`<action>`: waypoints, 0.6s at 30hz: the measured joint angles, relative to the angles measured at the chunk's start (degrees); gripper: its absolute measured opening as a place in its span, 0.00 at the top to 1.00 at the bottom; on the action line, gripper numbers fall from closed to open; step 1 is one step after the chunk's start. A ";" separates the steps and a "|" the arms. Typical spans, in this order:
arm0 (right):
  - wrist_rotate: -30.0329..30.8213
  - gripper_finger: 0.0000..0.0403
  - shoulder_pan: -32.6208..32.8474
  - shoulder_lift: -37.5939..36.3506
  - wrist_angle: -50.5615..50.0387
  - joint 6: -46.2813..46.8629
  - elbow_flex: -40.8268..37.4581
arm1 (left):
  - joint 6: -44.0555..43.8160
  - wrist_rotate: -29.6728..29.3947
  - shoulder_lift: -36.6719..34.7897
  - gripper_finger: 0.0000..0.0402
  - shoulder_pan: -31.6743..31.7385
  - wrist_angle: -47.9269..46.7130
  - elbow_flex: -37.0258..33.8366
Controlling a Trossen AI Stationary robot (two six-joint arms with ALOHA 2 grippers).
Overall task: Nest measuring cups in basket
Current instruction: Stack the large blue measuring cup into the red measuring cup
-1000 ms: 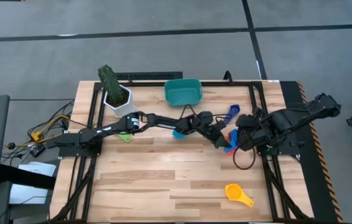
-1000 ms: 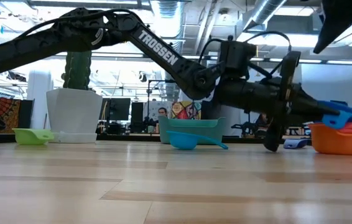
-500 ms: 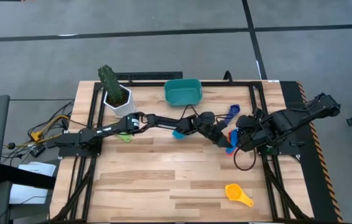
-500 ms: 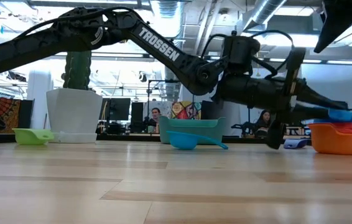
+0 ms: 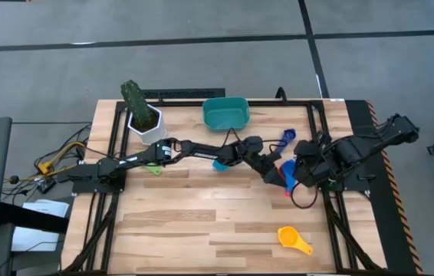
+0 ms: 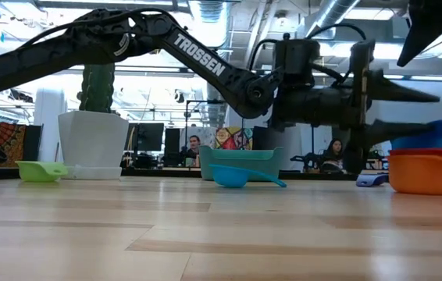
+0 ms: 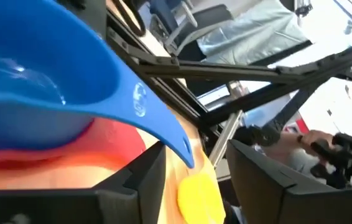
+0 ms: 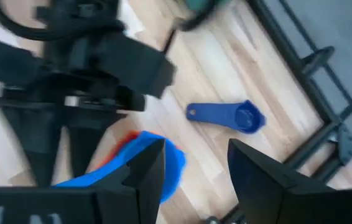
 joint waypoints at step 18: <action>-2.59 0.57 11.55 -0.01 -0.30 19.17 -8.30 | 8.12 4.06 -0.93 0.65 -0.92 -5.20 -0.09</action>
